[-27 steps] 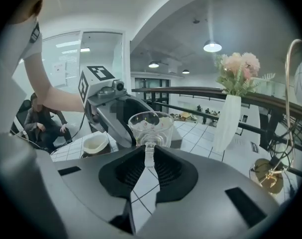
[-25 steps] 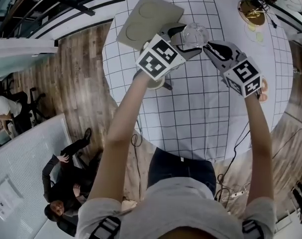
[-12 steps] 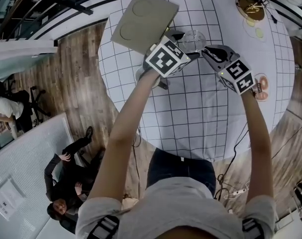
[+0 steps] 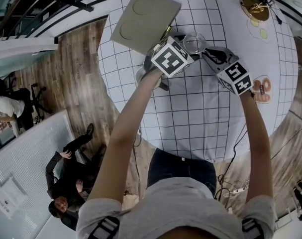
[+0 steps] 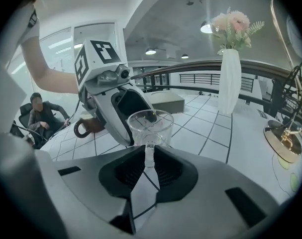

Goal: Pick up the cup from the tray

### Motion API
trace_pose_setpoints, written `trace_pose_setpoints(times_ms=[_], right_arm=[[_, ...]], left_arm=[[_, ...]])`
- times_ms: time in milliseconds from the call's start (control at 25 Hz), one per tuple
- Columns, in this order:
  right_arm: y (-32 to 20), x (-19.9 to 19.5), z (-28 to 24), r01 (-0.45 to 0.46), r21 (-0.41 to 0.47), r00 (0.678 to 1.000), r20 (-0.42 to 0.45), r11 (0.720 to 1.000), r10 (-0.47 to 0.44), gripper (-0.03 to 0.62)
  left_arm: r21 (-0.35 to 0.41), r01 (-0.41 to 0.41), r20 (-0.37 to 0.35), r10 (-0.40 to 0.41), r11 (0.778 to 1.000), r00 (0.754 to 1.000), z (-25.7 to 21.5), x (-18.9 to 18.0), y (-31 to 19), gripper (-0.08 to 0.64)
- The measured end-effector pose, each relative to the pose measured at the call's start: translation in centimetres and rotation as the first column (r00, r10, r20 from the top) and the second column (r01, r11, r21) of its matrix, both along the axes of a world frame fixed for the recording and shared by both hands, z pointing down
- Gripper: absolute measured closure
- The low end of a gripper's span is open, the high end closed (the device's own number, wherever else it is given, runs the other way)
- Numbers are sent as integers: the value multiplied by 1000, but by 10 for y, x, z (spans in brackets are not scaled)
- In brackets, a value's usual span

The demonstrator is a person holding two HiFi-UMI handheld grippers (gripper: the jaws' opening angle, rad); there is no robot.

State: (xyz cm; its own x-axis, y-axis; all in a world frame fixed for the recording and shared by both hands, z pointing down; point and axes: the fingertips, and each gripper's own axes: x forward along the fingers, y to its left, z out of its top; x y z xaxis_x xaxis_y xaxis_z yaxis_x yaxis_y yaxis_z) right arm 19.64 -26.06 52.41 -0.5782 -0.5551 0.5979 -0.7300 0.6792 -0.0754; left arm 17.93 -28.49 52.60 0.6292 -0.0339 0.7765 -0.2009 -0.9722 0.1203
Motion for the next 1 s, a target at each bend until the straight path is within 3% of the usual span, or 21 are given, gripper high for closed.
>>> trace_pose_setpoints(times_ms=[320, 440, 600, 840, 1000], right_arm=[[1, -1, 1, 3, 23, 1000, -7, 1000, -3, 541], [2, 0, 4, 3, 24, 1000, -23, 1000, -3, 541], [2, 1, 5, -32, -8, 999, 23, 999, 33, 540], [2, 7, -11, -115, 10, 988, 101, 993, 113, 531], [1, 14, -47, -199, 99, 970, 165, 975, 181, 529]], left_arm=[[8, -9, 14, 9, 1000, 1000, 2, 0, 2, 202], [41, -17, 44, 15, 999, 999, 4, -1, 4, 201], [92, -16, 59, 11, 996, 998, 2, -3, 4, 201], [110, 42, 11, -44, 993, 999, -16, -15, 1, 201], [138, 121, -69, -112, 983, 991, -47, -32, -9, 201]])
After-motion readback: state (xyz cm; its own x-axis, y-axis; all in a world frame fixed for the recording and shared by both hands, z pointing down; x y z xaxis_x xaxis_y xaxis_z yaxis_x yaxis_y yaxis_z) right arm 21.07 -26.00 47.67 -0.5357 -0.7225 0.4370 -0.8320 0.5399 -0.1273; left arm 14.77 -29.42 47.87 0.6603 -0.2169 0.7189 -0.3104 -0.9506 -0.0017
